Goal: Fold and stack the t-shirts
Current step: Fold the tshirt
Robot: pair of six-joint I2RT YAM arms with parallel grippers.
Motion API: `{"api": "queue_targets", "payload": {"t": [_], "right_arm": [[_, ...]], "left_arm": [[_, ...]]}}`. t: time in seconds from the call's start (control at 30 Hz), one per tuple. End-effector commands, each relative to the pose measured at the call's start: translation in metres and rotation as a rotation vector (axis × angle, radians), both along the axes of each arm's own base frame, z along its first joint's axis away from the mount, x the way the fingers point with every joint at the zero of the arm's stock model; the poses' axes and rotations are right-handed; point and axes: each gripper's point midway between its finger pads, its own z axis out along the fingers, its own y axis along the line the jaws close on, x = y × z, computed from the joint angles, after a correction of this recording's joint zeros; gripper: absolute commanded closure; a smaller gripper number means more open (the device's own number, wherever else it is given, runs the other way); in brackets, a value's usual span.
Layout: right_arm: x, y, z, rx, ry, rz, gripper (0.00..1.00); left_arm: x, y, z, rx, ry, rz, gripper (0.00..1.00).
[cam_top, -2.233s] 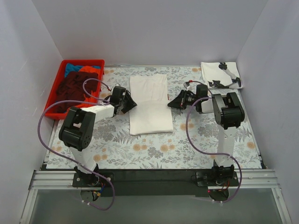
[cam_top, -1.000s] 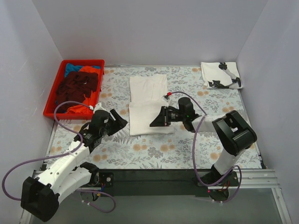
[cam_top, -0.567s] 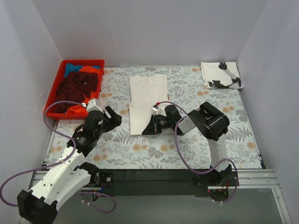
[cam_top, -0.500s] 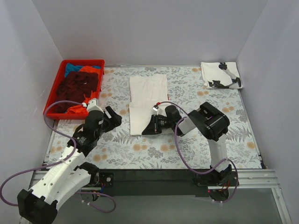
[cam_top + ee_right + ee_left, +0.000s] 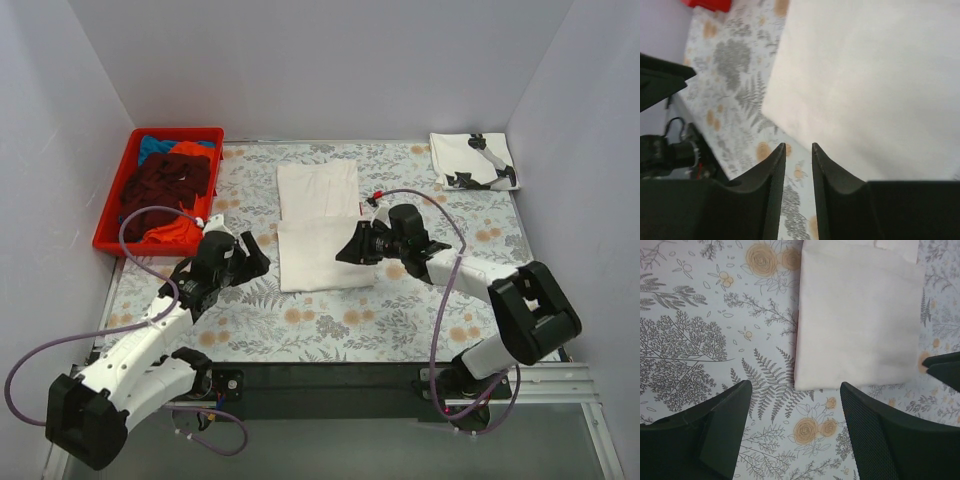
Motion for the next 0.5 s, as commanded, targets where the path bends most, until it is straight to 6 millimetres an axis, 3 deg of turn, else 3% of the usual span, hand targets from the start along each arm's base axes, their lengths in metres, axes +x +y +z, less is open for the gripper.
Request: {"api": "queue_targets", "payload": {"t": [0.0,0.03,0.07,0.17,0.3,0.43,0.47], "right_arm": [[0.009,-0.068,-0.033,-0.413,-0.045,-0.165,0.65],[0.009,-0.079,-0.025,-0.433,-0.069,-0.199,0.63],[0.01,-0.089,-0.024,-0.451,-0.078,-0.23,0.53],[0.01,-0.119,-0.019,-0.451,-0.077,-0.325,0.37],[0.01,-0.143,-0.015,-0.462,-0.114,-0.394,0.3],[0.006,-0.149,-0.012,-0.469,-0.152,-0.404,0.3],[0.005,-0.15,-0.013,-0.471,-0.154,-0.4,0.3]], "left_arm": [[-0.007,-0.011,-0.026,-0.008,0.116,-0.038,0.29],[-0.008,-0.014,-0.03,-0.01,0.135,-0.044,0.29],[-0.008,-0.015,-0.035,-0.011,0.158,-0.039,0.29],[-0.01,-0.024,-0.049,0.016,0.213,-0.053,0.3],[-0.014,-0.038,-0.064,0.073,0.264,-0.073,0.31],[-0.013,-0.044,-0.083,0.149,0.319,-0.065,0.36],[-0.011,-0.046,-0.084,0.156,0.32,-0.065,0.42]]}}
